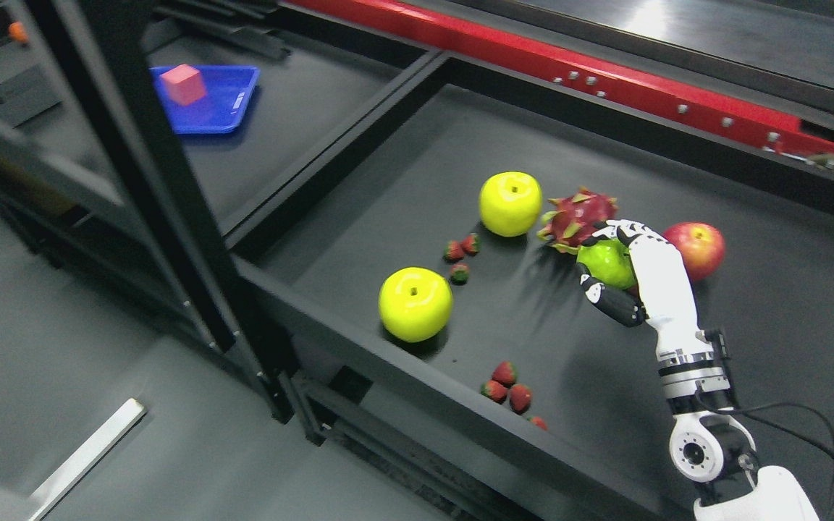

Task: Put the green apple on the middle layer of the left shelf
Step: 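Hold the green apple in the right hand while turning toward the shelf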

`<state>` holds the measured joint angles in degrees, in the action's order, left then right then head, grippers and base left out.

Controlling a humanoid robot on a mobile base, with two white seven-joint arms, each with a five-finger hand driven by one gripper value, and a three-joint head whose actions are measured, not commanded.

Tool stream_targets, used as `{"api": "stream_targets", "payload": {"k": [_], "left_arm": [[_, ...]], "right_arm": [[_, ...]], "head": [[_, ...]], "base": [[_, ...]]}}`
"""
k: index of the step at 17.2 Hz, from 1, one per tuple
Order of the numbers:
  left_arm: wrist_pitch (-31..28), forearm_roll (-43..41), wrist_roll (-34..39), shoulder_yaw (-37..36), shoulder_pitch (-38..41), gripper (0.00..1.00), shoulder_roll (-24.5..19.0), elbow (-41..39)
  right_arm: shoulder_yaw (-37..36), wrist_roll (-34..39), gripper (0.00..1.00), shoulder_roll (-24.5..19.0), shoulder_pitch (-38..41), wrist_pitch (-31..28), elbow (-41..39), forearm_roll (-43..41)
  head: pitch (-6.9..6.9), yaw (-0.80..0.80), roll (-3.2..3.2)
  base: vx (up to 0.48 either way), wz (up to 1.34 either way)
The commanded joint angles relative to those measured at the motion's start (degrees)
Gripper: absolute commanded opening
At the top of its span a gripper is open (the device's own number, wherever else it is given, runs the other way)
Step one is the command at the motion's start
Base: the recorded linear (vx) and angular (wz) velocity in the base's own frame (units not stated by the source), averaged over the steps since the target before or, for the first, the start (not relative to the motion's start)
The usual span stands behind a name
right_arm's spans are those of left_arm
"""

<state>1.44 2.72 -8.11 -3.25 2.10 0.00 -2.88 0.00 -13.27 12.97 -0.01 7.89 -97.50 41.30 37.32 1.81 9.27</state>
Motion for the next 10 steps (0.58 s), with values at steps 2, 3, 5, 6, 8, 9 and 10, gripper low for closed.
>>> {"api": "stream_targets", "payload": {"k": [2, 3, 5, 6, 8, 9, 10], "left_arm": [[0.0, 0.0, 0.0, 0.0, 0.0, 1.00, -1.0, 0.0], [0.0, 0.0, 0.0, 0.0, 0.0, 1.00, -1.0, 0.1], [0.0, 0.0, 0.0, 0.0, 0.0, 1.00, -1.0, 0.0], [0.0, 0.0, 0.0, 0.0, 0.0, 1.00, -1.0, 0.0], [0.0, 0.0, 0.0, 0.0, 0.0, 1.00, -1.0, 0.0], [0.0, 0.0, 0.0, 0.0, 0.0, 1.00, -1.0, 0.0], [0.1, 0.0, 0.0, 0.0, 0.0, 1.00, -1.0, 0.1]], "right_arm": [[1.4, 0.1, 0.00, 0.0, -1.0, 0.0, -0.1, 0.0], [1.4, 0.1, 0.00, 0.0, -1.0, 0.0, -0.1, 0.0], [1.4, 0.1, 0.00, 0.2, -1.0, -0.1, -0.1, 0.0], [1.4, 0.1, 0.00, 0.3, -1.0, -0.1, -0.1, 0.0], [1.5, 0.2, 0.00, 0.7, -1.5, -0.7, -0.1, 0.4], [1.8, 0.3, 0.00, 0.9, -1.6, -0.7, -0.1, 1.4], [2.5, 0.4, 0.00, 1.2, -1.7, -0.6, -0.1, 2.5]], "head": [[0.00, 0.00, 0.00], [0.00, 0.00, 0.00], [0.00, 0.00, 0.00], [-0.01, 0.00, 0.00], [-0.02, 0.00, 0.00], [-0.02, 0.00, 0.00], [-0.01, 0.00, 0.00]], "base": [[0.164, -1.00], [0.164, -0.98], [0.185, -0.93], [0.189, -0.90], [0.173, -0.80], [0.153, -0.68], [0.153, -0.68]]}}
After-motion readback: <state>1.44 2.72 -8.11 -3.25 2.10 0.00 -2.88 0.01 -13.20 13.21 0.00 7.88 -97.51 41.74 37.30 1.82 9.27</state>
